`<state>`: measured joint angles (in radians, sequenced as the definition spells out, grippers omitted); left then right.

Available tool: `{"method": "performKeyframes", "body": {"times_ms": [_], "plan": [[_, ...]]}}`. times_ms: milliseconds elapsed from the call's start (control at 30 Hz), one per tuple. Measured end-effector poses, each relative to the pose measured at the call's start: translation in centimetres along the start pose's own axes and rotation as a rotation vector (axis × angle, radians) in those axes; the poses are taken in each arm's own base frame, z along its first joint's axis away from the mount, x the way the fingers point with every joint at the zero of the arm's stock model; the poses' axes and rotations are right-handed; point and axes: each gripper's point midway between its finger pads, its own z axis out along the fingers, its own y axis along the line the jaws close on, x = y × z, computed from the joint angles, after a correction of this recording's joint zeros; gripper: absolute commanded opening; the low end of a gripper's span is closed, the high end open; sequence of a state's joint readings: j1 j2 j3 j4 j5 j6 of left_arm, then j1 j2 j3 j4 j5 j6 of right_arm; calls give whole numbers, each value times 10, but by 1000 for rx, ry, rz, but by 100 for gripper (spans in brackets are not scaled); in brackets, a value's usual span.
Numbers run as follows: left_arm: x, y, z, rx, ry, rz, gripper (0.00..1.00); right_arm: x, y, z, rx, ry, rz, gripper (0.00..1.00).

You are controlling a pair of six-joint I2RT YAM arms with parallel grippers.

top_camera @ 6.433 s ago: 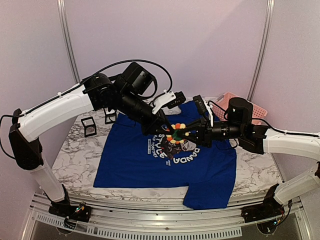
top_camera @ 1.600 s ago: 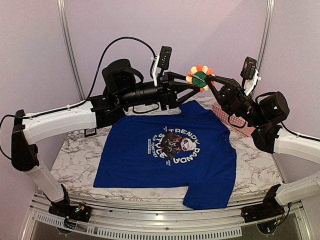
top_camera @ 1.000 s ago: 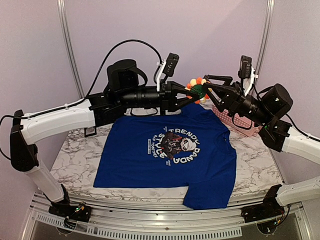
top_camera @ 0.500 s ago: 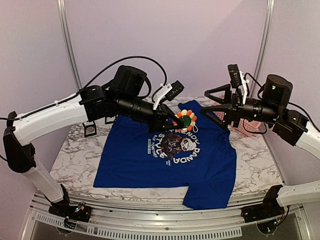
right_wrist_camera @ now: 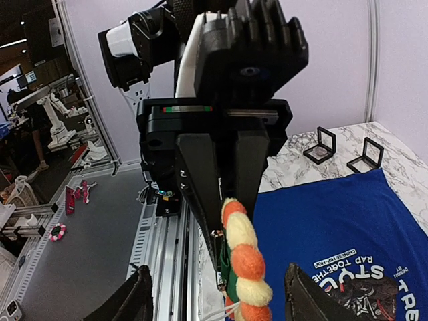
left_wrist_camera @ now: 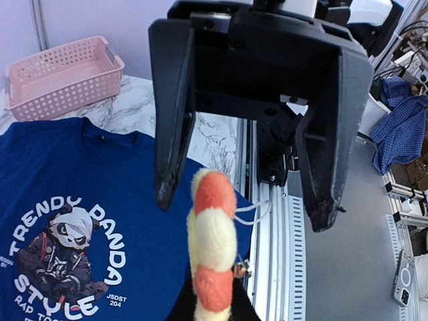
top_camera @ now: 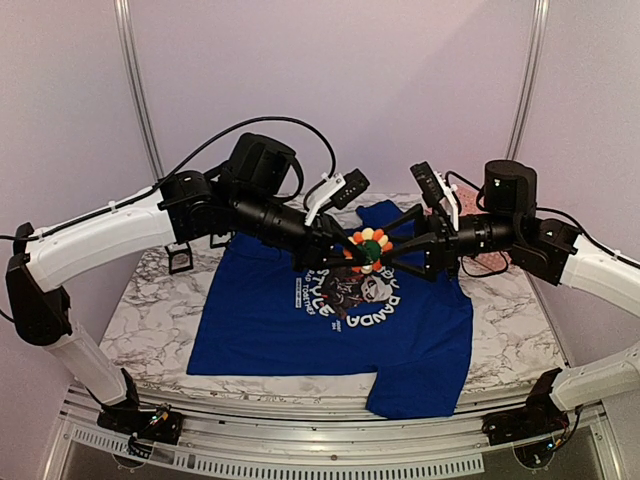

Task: Pin the brooch onto the clothing
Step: Pass from the left arm to the right

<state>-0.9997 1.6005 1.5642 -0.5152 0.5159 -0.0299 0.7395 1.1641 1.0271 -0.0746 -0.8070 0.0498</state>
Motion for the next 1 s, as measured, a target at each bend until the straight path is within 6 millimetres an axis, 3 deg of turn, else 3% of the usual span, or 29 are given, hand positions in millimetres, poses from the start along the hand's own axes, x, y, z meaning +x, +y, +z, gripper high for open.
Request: {"method": "performKeyframes", "body": {"times_ms": [100,433,1000], "plan": [[0,0,0,3,0,1,0,4,-2,6,-26,5,20,48],[0,-3,0,16,-1,12,0,6,-4,15,-73,-5,37,41],[0,-4,0,22,-1,20,0,9,-5,21,-109,-3,64,12]]}}
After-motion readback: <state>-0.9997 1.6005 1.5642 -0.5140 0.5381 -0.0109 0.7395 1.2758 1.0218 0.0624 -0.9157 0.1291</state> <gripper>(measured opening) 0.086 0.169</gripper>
